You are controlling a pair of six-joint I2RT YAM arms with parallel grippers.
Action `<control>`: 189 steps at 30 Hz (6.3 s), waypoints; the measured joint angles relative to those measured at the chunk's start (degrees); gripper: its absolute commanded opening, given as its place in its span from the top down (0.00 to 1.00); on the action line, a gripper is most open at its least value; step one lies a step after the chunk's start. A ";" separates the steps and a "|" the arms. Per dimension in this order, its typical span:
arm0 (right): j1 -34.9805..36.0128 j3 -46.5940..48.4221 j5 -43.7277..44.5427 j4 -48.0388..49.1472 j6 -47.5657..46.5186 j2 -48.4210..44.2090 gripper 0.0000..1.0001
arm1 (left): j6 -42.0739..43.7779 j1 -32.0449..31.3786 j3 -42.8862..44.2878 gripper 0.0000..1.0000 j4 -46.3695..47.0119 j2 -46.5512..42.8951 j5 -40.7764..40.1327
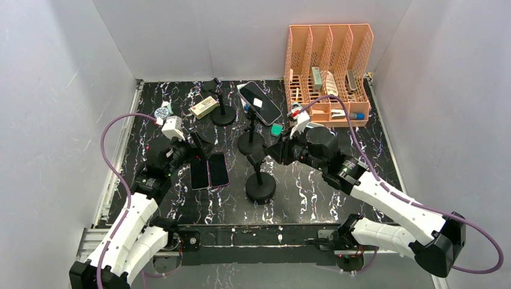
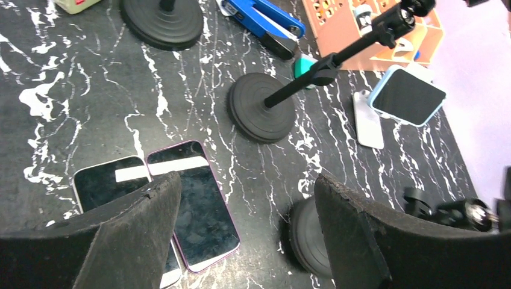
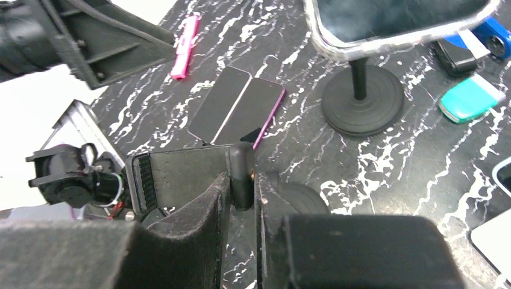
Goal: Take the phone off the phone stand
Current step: Pick up the phone stand at the center of the board, then place the phone stand at the center of the board.
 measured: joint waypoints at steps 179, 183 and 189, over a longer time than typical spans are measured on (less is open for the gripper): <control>1.27 49.44 -9.33 22.27 -6.25 60.00 0.38 | -13.92 4.55 16.46 1.00 -0.15 17.90 -16.13; 1.36 49.46 -11.32 23.58 -5.35 56.94 0.27 | -13.79 4.55 16.46 1.00 -0.15 17.90 -16.06; 1.68 49.96 -13.94 25.16 -3.69 52.26 0.17 | -13.62 4.55 16.50 1.00 -0.28 17.84 -16.11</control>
